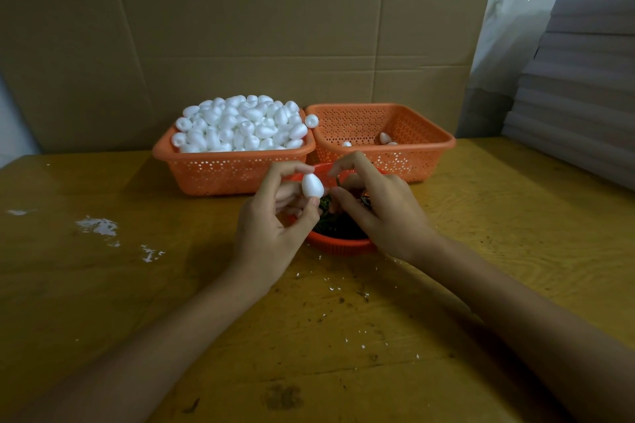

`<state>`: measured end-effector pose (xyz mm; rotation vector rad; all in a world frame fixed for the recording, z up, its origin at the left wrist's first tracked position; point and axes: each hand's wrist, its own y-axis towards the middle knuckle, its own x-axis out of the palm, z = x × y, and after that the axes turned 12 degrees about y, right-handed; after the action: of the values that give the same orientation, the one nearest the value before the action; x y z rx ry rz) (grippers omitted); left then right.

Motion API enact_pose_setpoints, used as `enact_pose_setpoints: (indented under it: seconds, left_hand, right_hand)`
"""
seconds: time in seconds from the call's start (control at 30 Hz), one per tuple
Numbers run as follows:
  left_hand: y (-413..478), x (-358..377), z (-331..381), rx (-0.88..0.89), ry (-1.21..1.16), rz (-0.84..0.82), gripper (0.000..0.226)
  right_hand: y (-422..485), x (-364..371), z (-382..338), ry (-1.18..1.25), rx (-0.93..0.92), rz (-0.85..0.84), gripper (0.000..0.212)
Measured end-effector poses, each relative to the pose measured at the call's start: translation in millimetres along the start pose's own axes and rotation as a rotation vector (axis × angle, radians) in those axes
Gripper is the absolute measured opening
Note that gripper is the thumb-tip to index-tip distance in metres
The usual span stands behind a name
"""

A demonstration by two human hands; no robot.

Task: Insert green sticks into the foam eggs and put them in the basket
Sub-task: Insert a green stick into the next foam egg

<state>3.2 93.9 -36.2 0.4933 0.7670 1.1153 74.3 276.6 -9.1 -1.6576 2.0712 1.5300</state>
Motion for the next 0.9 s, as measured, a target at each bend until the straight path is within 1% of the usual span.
enact_pose_setpoints:
  seconds: [0.3, 0.57, 0.9]
  left_hand:
    - [-0.1, 0.6, -0.7, 0.035, 0.02, -0.004, 0.035]
    - [-0.1, 2.1, -3.1, 0.052, 0.048, 0.007, 0.033]
    - [1.0, 2.3, -4.8, 0.164, 0.168, 0.016, 0.027]
  right_hand:
    - [0.1, 1.0, 2.6, -0.009, -0.001, -0.002, 0.02]
    - [0.6, 1.5, 2.9, -0.023, -0.003, 0.007, 0.021]
    - [0.6, 1.9, 3.2, -0.026, -0.007, 0.007, 0.021]
